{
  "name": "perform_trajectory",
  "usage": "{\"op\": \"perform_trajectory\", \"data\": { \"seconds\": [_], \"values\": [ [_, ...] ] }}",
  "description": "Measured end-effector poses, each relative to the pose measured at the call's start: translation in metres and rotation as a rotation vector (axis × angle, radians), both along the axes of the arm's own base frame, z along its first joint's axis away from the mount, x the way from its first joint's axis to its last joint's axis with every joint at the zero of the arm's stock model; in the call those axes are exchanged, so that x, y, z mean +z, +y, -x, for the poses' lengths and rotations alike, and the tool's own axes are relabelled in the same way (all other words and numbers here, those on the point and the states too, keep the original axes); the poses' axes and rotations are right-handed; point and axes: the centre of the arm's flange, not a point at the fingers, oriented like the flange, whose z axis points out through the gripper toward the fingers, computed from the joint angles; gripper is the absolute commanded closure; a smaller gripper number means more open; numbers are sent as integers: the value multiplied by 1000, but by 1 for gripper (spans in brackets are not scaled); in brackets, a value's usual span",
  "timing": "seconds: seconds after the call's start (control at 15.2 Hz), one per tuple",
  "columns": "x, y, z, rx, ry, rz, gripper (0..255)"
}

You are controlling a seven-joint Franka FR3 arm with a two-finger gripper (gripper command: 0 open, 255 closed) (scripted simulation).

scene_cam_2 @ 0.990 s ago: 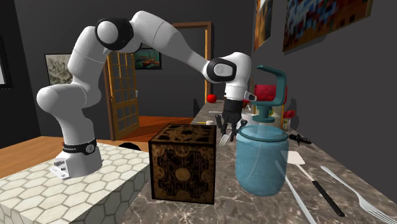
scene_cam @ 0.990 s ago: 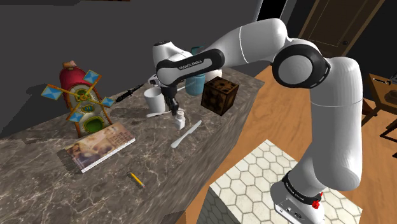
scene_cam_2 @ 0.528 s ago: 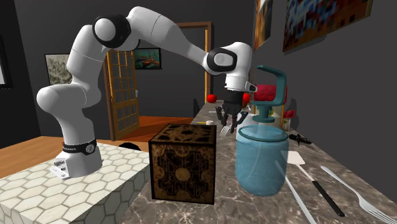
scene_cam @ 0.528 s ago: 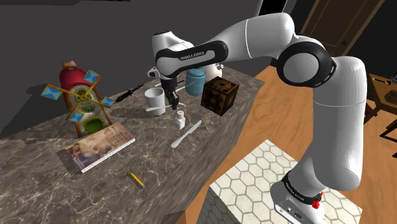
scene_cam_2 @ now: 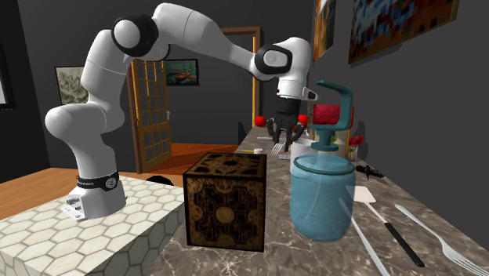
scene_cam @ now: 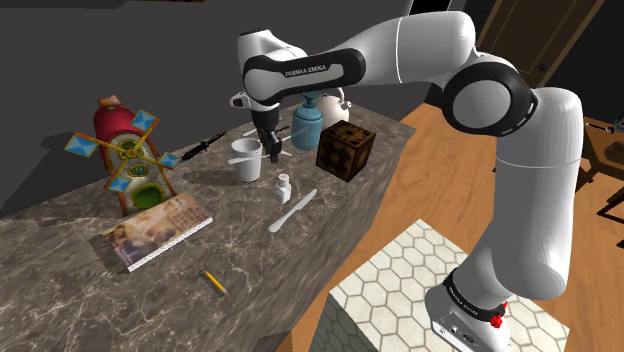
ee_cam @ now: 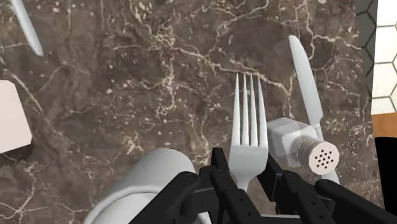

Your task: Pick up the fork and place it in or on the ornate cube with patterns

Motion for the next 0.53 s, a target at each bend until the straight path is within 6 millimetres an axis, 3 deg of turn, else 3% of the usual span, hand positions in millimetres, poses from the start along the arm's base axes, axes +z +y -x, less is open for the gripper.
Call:
{"op": "perform_trajectory", "data": {
  "seconds": [0.53],
  "values": [
    [41, 0, 1, 0, 0, 0, 255]
  ]
}}
